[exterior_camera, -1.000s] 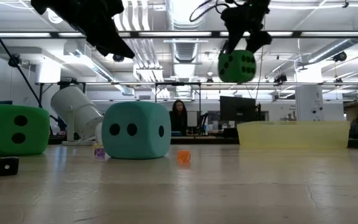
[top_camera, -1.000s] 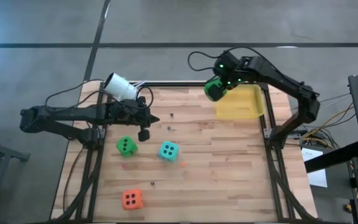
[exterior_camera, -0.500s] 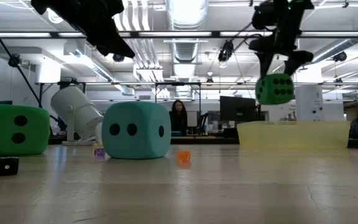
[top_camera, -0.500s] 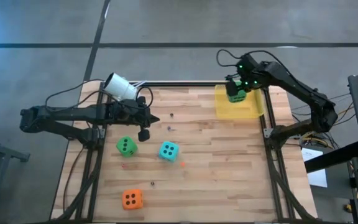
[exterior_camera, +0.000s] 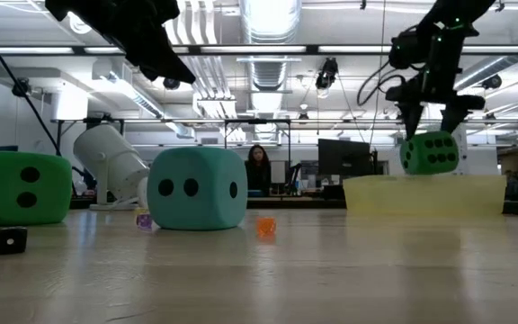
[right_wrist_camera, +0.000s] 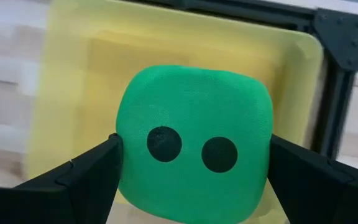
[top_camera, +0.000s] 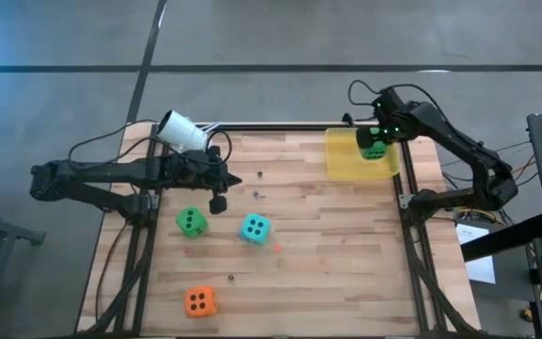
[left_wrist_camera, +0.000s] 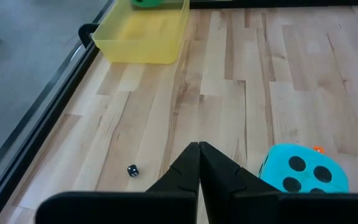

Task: Pick & Place Dice
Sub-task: Put the large green dice into the yellow transparent bin

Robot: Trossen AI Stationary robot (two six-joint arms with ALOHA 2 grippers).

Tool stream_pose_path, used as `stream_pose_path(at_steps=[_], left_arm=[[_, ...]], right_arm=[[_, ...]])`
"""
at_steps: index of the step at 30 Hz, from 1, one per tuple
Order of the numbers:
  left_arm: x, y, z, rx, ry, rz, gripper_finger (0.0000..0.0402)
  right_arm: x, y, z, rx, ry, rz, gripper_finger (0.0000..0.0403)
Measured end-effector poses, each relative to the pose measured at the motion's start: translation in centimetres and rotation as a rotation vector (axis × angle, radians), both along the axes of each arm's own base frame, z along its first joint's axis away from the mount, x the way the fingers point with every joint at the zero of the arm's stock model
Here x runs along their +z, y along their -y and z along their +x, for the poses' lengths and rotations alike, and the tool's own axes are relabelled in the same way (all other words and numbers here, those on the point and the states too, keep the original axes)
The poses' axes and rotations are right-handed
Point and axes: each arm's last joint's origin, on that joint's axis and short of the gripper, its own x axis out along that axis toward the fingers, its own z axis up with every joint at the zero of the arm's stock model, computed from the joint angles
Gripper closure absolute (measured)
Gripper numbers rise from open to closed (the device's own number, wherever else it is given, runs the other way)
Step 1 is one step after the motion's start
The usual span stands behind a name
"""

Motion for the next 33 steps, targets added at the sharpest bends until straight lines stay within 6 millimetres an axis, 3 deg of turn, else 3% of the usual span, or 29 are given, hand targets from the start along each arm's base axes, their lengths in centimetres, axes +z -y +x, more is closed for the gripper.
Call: stream_pose_path(at_steps=[8, 22, 33], left_arm=[[0.0, 0.0, 0.0, 0.0, 0.0, 0.0, 0.039], [0.0, 0.0, 0.0, 0.0, 0.0, 0.001, 0.039], [0.0, 0.0, 0.0, -0.001, -0.001, 0.001, 0.039]], right_arm=[[-0.8, 0.8, 0.5, -0.016, 0.055, -0.07, 0.0055], [-5.4, 4.1, 2.6, -0.01, 0.0, 0.006, 0.0055], [-4.9, 5.8, 4.2, 0.002, 0.064, 0.014, 0.0055]])
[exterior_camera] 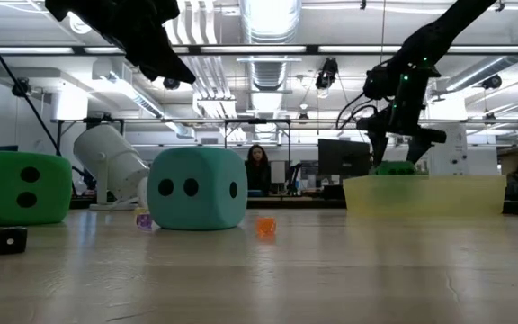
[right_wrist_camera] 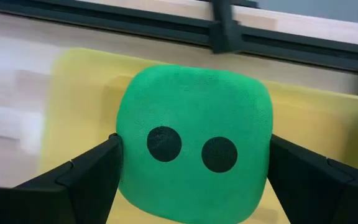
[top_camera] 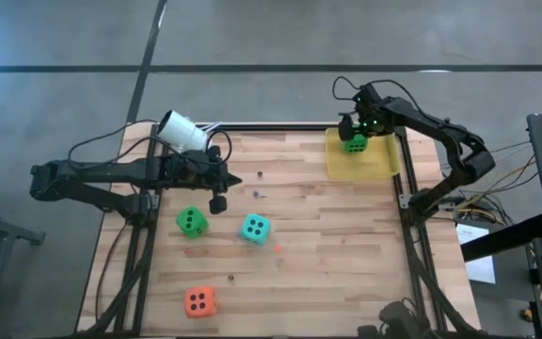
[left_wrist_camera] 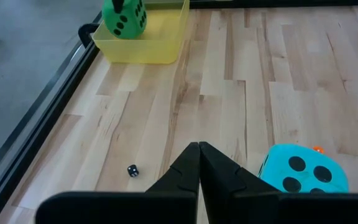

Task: Pick & Place Dice
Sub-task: Put the large green dice into the yellow transparent bin

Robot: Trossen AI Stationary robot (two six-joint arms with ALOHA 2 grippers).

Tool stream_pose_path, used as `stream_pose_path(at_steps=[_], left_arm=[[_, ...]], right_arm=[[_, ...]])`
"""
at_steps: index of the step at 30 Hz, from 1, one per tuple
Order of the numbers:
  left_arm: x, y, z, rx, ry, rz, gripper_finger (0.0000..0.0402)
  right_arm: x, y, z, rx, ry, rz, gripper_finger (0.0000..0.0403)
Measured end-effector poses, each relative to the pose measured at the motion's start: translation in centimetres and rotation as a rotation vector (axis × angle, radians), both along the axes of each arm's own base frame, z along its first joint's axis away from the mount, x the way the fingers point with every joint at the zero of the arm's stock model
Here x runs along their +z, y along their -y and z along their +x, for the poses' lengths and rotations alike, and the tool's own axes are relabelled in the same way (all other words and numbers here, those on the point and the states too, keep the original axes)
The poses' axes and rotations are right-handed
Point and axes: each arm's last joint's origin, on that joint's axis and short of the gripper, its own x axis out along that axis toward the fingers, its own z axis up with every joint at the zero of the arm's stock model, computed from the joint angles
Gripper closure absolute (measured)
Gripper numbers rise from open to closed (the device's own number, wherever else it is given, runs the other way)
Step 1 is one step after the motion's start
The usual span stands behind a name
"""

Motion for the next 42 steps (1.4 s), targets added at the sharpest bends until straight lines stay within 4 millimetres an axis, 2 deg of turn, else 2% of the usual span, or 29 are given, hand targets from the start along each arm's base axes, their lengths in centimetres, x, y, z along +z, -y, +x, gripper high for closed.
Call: stream_pose_path(at_steps=[5, 16, 24, 42], left_arm=[[0.0, 0.0, 0.0, -0.001, 0.0, 0.002, 0.039], [0.0, 0.0, 0.0, -0.001, 0.0, 0.002, 0.039], [0.0, 0.0, 0.0, 0.001, 0.0, -0.001, 0.039], [0.0, 0.0, 0.0, 0.0, -0.001, 0.0, 0.039]], right_arm=[[0.8, -0.2, 0.6, -0.005, 0.028, -0.02, 0.0055], [-0.6, -0.2, 2.9, 0.011, 0.065, -0.021, 0.0055], [-2.1, 0.2, 3.4, 0.02, 0.04, 0.028, 0.0055], [-2.2, 0.2, 3.8, 0.04, 0.05, 0.01, 0.0055]])
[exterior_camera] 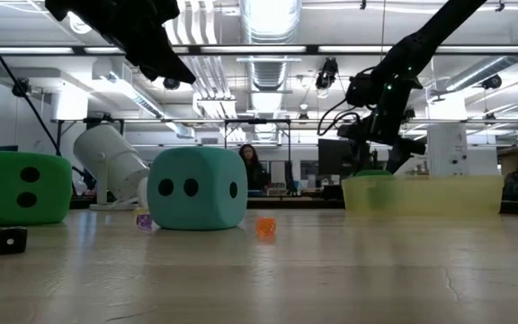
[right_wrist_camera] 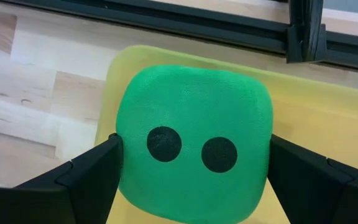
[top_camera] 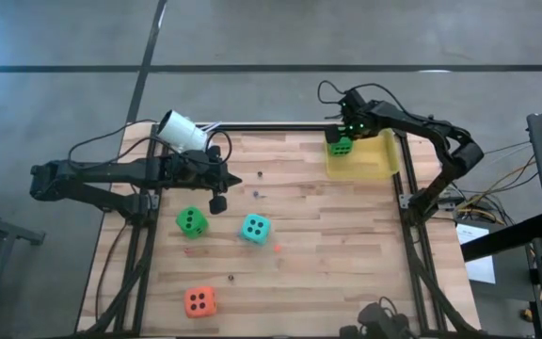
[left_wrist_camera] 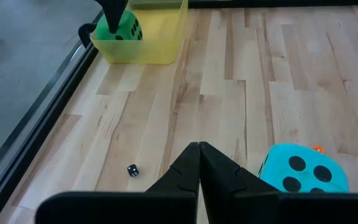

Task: Pick & Place Dice
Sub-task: Put the large green dice into the yellow transparent bin

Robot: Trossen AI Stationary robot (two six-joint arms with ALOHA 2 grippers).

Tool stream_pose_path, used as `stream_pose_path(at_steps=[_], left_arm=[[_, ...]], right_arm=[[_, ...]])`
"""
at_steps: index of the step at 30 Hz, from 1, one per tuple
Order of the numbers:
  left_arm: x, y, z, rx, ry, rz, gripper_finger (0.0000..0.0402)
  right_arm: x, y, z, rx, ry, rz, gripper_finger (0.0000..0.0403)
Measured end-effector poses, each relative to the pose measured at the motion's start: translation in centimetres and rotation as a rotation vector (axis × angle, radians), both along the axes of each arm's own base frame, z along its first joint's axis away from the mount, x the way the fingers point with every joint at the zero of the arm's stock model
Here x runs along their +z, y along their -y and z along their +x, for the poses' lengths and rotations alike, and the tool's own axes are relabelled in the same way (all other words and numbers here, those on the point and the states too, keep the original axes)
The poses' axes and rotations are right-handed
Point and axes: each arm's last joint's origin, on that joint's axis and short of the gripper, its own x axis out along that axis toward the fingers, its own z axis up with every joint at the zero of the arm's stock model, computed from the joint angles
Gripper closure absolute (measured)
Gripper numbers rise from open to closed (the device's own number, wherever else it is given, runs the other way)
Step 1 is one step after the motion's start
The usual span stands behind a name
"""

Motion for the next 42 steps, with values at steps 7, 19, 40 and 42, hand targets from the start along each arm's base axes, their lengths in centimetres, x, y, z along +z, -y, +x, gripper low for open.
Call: stream_pose_path(at_steps=[7, 19, 40, 42], left_arm=[[0.0, 0.0, 0.0, -0.002, 0.0, 0.003, 0.039], [0.17, -0.75, -0.18, 0.253, 0.009, 0.104, 0.039], [0.16, -0.72, -0.18, 0.247, 0.007, 0.104, 0.039], [0.15, -0.72, -0.18, 0.247, 0.007, 0.104, 0.039]], right_arm=[[0.03, -0.04, 0.09, 0.013, -0.002, -0.004, 0.0055], [0.04, -0.01, 0.11, 0.011, 0.001, -0.006, 0.0055], [0.05, 0.03, 0.14, 0.01, 0.006, -0.01, 0.0055], [0.05, 0.02, 0.15, 0.008, 0.007, -0.009, 0.0055]])
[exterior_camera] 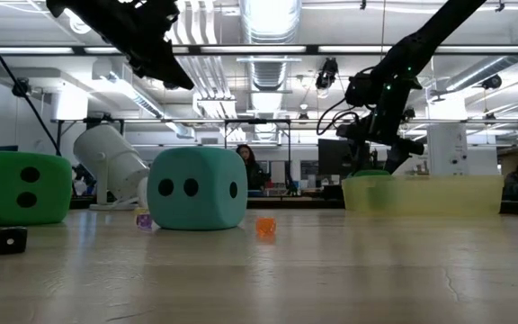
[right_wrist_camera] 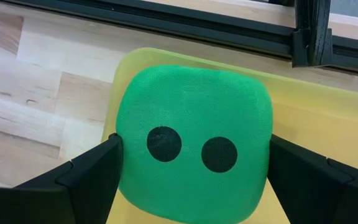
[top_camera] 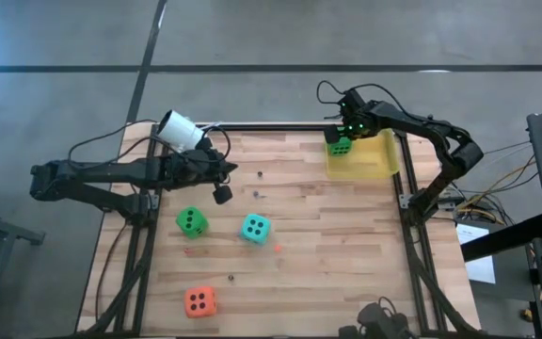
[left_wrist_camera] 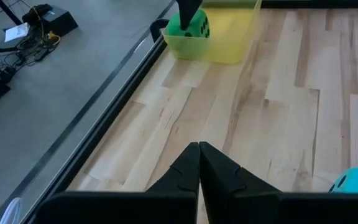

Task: Pick & Place Dice
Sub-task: Put the large green dice into the yellow transparent bin

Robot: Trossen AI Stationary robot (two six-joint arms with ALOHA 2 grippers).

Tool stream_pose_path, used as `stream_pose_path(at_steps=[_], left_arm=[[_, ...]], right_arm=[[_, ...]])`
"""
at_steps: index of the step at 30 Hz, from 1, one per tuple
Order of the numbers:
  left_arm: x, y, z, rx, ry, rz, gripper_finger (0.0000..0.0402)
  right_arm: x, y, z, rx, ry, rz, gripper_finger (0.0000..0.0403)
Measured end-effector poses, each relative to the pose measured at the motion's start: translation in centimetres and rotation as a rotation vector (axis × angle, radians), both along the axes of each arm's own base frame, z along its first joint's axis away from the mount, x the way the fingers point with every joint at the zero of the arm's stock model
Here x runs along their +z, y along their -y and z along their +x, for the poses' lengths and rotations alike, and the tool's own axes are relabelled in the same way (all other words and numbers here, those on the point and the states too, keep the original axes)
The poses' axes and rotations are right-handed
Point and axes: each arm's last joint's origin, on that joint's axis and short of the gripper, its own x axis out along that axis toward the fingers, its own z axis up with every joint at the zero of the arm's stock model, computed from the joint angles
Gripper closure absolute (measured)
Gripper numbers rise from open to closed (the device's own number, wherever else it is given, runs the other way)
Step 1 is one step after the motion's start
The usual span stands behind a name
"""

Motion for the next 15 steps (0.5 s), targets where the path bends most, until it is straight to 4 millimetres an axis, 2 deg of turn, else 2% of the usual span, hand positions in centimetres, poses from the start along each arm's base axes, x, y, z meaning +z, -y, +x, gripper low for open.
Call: stream_pose_path(at_steps=[15], left_arm=[[-0.01, 0.0, -0.01, 0.0, -0.001, 0.0, 0.039]], right_arm=[[0.03, 0.03, 0.08, 0.013, 0.01, -0.003, 0.0055]])
